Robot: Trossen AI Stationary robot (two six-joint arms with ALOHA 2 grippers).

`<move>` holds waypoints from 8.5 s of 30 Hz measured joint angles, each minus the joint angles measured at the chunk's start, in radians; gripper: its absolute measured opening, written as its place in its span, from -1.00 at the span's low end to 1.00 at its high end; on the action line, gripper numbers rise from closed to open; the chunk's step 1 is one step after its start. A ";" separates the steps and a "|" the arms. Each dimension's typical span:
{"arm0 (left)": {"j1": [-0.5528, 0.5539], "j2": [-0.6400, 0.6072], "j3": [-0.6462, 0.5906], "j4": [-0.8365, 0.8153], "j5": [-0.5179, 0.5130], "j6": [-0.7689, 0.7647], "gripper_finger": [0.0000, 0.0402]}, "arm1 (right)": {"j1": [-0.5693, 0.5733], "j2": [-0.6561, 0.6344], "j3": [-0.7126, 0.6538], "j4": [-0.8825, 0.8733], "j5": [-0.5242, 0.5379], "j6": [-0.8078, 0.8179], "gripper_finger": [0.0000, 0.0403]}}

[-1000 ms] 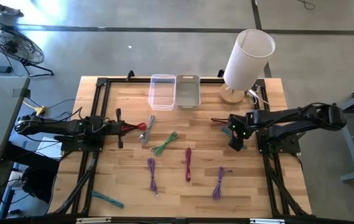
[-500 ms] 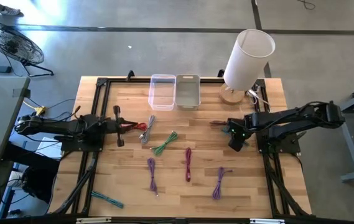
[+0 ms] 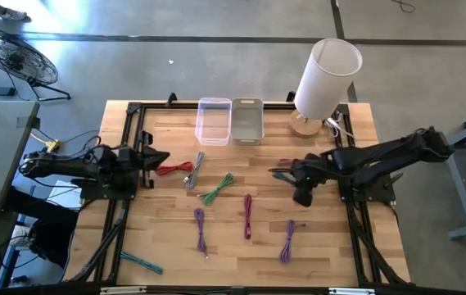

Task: Pick & Place USB Port
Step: Put the blue and black charger cable into the transparent bin, then put the pink charger cable into the gray bin

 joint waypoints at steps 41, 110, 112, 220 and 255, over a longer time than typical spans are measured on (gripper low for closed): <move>0.001 0.731 0.693 -0.034 0.198 -0.078 -0.10 | -0.113 0.153 0.454 0.679 -0.302 -0.703 -0.91; 0.027 0.868 0.878 -0.257 0.118 0.093 -0.94 | -0.107 0.487 0.944 0.369 -0.067 -0.775 -0.49; 0.027 0.852 0.878 -0.284 0.074 0.100 -0.94 | -0.105 0.478 0.945 0.338 -0.043 -0.775 -0.35; 0.717 1.394 1.182 -0.901 1.174 -0.023 -0.40 | 0.120 0.270 0.849 -0.473 0.384 -0.528 0.01; -0.234 0.959 1.186 -1.411 0.740 -0.563 -0.99 | -0.057 0.296 0.850 -0.748 -0.087 -0.510 0.02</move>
